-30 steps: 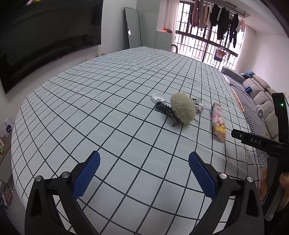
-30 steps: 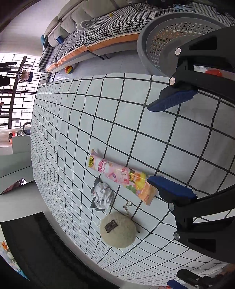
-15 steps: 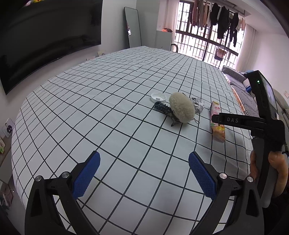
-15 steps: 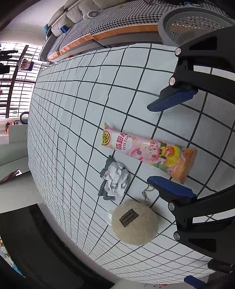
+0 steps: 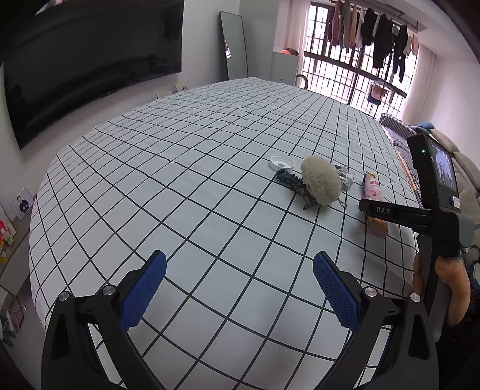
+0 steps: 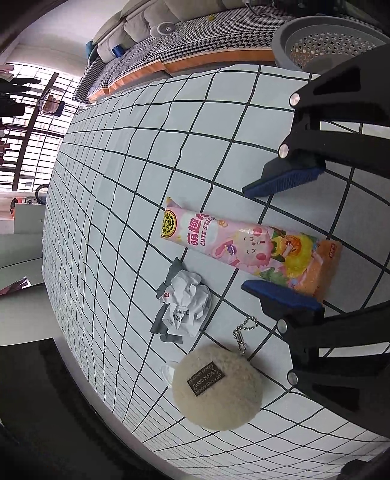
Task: Collect trash
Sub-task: 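Close the right tool on the pink snack wrapper and lift it, then grasp the beige fluffy ball with the left tool while the right tool holds the wrapper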
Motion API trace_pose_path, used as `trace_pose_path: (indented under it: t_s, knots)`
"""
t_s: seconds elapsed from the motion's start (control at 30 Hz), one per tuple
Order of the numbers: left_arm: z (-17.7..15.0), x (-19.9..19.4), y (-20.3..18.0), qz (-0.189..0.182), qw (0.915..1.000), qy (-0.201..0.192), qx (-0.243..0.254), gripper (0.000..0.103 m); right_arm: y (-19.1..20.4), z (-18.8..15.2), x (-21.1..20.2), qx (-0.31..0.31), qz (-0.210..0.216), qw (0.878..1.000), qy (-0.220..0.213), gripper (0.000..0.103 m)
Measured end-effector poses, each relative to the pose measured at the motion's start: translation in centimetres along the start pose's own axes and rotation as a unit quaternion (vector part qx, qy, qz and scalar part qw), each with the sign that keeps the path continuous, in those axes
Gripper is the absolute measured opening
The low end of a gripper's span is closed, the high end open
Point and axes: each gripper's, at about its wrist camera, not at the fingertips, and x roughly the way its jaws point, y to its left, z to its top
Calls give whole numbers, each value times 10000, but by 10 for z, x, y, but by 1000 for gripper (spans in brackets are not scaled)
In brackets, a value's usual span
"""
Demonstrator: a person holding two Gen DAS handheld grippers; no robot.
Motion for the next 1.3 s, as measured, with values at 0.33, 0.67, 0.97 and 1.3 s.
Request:
trace_pose_path:
  t_s: [0.33,0.67,0.97,1.3]
  knots:
    - [-3,1,-3,-42,10000,83,1,96,-10,-5,-11,133,197,9997,-51,31]
    - [-1,4,-13,-103,9999,99,6,96,-18,-36,-47,164,406,9989,-169,31]
    - [16,7,-20,-155,9999,7,-23,96,-32,-72,-79,269,430,9984,-268,31]
    - [45,25,-46,-228,9997,-5,123,96,-40,-95,-92,246,441,9982,-320,31]
